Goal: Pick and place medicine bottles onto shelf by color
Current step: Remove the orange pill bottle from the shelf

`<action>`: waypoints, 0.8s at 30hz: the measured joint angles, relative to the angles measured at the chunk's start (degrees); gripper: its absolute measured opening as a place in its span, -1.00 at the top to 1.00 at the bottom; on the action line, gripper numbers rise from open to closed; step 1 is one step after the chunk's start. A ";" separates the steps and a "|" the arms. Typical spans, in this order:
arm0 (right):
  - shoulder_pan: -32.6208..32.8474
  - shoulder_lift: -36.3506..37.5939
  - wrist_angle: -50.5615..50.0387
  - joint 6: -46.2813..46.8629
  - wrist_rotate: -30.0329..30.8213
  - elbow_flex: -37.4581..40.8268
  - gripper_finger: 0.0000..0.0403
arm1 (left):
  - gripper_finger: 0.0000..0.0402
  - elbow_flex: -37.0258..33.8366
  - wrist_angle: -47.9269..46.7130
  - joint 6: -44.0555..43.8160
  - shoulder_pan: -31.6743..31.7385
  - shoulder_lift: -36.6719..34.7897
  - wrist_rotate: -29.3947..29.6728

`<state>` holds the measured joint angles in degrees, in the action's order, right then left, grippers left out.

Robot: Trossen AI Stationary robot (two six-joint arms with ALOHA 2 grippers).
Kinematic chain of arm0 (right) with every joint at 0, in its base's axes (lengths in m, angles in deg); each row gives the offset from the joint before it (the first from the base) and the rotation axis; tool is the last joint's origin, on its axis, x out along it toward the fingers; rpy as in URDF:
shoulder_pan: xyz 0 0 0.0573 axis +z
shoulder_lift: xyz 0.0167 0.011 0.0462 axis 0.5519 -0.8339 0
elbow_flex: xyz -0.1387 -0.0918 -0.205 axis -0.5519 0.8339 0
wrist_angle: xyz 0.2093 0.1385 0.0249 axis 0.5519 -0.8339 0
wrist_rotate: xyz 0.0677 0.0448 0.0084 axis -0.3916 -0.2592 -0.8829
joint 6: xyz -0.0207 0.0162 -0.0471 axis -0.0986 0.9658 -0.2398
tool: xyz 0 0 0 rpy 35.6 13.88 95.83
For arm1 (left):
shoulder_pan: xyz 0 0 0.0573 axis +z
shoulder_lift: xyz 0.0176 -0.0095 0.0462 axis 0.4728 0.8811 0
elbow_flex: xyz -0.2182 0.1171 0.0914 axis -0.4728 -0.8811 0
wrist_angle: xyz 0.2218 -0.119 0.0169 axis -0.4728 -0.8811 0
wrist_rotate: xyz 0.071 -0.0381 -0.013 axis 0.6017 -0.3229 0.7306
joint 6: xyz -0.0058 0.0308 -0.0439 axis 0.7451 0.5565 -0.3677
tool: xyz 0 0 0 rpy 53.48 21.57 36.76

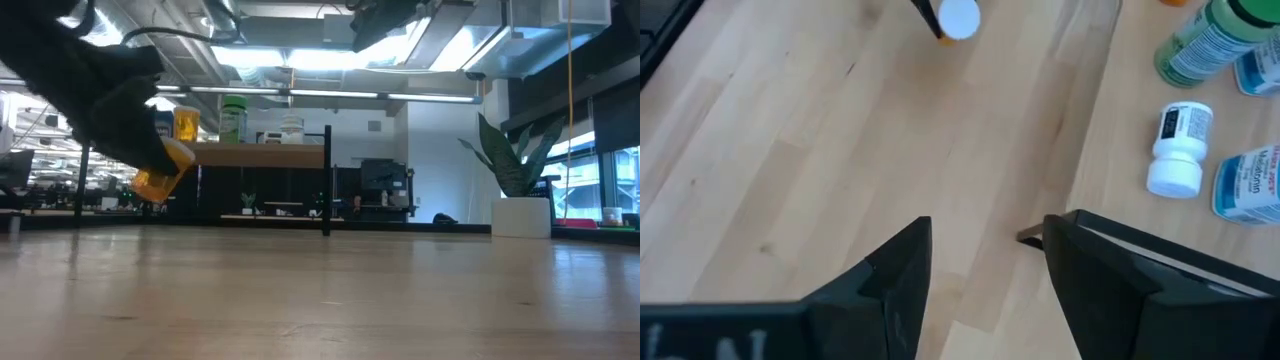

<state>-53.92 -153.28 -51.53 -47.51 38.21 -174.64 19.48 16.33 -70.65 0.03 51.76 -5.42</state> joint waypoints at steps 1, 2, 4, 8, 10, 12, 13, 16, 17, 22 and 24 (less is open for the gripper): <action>0.00 0.00 -0.01 0.00 0.00 0.00 0.03 | 0.18 -0.97 1.31 -0.11 -0.54 0.00 0.62; 0.00 0.00 0.01 0.00 0.00 0.00 0.03 | 0.18 -2.10 2.99 -0.17 -1.02 0.00 1.22; 0.00 0.00 0.09 0.00 0.00 0.00 0.03 | 0.18 -4.53 7.24 -0.18 -1.85 0.00 2.74; 0.00 0.00 0.36 0.00 0.00 0.00 0.03 | 0.18 -9.59 13.72 -0.73 -2.66 0.00 4.23; 0.00 0.00 0.37 0.00 0.00 0.00 0.03 | 0.18 -11.77 17.10 -1.37 -2.66 0.02 4.31; 0.00 0.00 0.36 0.00 0.00 0.00 0.03 | 0.18 -13.16 19.47 -0.66 -2.66 0.02 4.44; 0.00 0.00 0.38 0.00 0.00 0.00 0.03 | 0.18 -13.62 20.28 0.42 -2.66 0.02 4.47; 0.00 0.00 0.41 0.00 0.00 0.00 0.03 | 0.18 -14.34 21.35 3.28 -2.66 0.02 4.55; 0.00 0.00 0.41 0.00 0.00 0.00 0.03 | 0.18 -14.54 21.33 3.51 -2.66 0.02 4.55; 0.00 0.00 0.40 0.02 0.00 0.00 0.03 | 0.18 -16.08 22.67 4.99 -2.65 0.02 4.57; -0.02 0.00 0.38 0.00 0.00 0.00 0.03 | 0.18 -16.85 23.32 4.99 -2.67 0.02 4.45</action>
<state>-53.95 -153.28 -51.15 -47.51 38.21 -174.64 2.63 39.65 -65.66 -2.64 51.79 -0.97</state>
